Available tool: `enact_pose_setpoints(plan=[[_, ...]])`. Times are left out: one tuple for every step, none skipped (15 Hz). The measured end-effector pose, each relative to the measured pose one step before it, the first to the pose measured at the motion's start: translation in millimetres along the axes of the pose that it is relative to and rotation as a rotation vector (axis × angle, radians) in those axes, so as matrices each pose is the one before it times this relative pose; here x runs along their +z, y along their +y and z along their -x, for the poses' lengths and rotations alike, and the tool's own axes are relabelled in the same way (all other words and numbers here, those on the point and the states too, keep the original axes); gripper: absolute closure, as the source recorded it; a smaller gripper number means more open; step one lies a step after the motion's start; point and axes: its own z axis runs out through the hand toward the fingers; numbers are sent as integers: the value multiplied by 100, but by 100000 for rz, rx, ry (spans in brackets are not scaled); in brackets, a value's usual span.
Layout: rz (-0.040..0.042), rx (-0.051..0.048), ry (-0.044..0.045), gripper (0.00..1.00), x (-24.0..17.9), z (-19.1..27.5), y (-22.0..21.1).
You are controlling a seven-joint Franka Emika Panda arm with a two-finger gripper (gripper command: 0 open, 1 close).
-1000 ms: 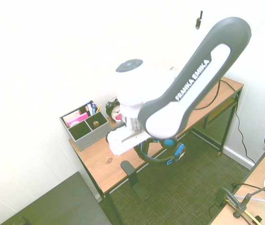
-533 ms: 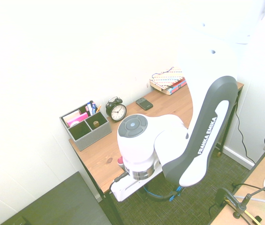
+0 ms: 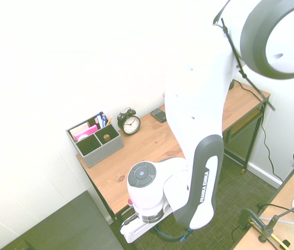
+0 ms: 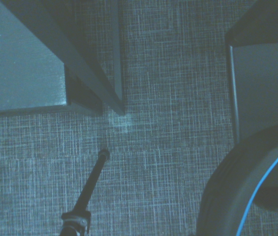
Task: Hang the headphone
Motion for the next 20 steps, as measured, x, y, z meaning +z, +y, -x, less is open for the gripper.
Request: enact_pose_setpoints(plan=[[-423, -121, 979, 100, 151, 318, -368], [-407, -110, 967, 100, 2, 168, -253], [-156, 139, 992, 100, 29, -29, -123], [-2, 212, 1173, 100, 154, -297, -61], [51, 430, 1113, 100, 263, -486, -26], [-125, 776, 785, 100, 352, -621, -26], [149, 859, 295, 100, 370, -577, -18], [389, 339, -133, 0, 261, -357, -45], [437, -433, -800, 0, 137, -127, -54], [597, -615, -1697, 0, 67, 122, 21], [512, -400, -1394, 0, 88, 17, 7], [396, -127, -569, 0, 115, -200, 2], [199, 152, -316, 0, 80, -192, -39], [56, 401, -339, 0, 37, -243, -132], [122, 209, -448, 0, 19, -198, -119], [121, 294, -742, 0, 9, -82, -66], [131, 314, -755, 0, 6, -45, -15], [23, 308, -718, 0, -38, -7, -30], [-444, 333, -505, 0, -242, -67, -154], [-1177, 519, -1165, 0, -802, -72, -375]])
